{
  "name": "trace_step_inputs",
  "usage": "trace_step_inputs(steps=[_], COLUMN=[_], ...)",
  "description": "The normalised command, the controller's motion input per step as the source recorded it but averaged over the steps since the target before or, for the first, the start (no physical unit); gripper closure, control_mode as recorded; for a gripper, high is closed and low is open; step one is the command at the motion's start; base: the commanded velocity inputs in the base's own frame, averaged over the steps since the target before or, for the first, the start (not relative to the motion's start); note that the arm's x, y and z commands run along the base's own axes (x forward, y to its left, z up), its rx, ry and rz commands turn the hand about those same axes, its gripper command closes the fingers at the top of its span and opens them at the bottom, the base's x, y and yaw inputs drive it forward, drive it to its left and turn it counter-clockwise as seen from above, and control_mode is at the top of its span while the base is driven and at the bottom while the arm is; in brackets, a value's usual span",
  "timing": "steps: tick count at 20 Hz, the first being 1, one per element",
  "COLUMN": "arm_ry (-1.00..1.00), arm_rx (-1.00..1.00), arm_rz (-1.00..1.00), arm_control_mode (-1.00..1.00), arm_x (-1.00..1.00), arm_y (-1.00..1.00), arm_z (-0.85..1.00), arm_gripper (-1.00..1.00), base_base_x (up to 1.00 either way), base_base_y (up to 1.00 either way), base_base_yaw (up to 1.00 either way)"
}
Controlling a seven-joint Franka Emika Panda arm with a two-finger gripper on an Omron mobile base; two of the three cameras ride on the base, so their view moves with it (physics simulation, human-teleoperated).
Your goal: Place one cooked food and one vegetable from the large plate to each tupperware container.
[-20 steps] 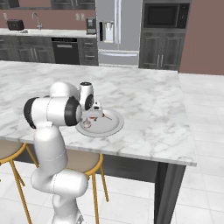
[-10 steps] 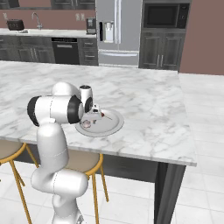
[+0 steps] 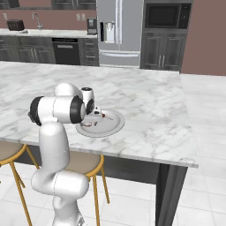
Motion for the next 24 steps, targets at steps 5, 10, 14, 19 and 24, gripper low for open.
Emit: trace_step_inputs(steps=[5, 10, 14, 19, 24], arm_ry=[0.01, -0.02, -0.08, -0.09, -0.03], arm_rx=[0.00, -0.01, -0.02, 0.00, 0.00], arm_rz=[0.00, 0.00, -0.03, -0.06, 0.21], arm_control_mode=[-1.00, -1.00, -1.00, -1.00, -1.00], arm_x=[-0.04, -0.17, -0.28, 0.00, 0.09], arm_y=[0.00, 0.01, 0.37, 0.93, 1.00], arm_z=[-0.05, 0.15, 0.68, 0.66, 0.50], arm_gripper=[1.00, 1.00, 1.00, 1.00, 1.00], base_base_x=[0.00, 0.00, 0.00, 0.00, 0.00], base_base_y=[0.00, 0.00, 0.00, 0.00, 0.00], base_base_yaw=[0.00, 0.00, 0.00, 0.00, 0.00])
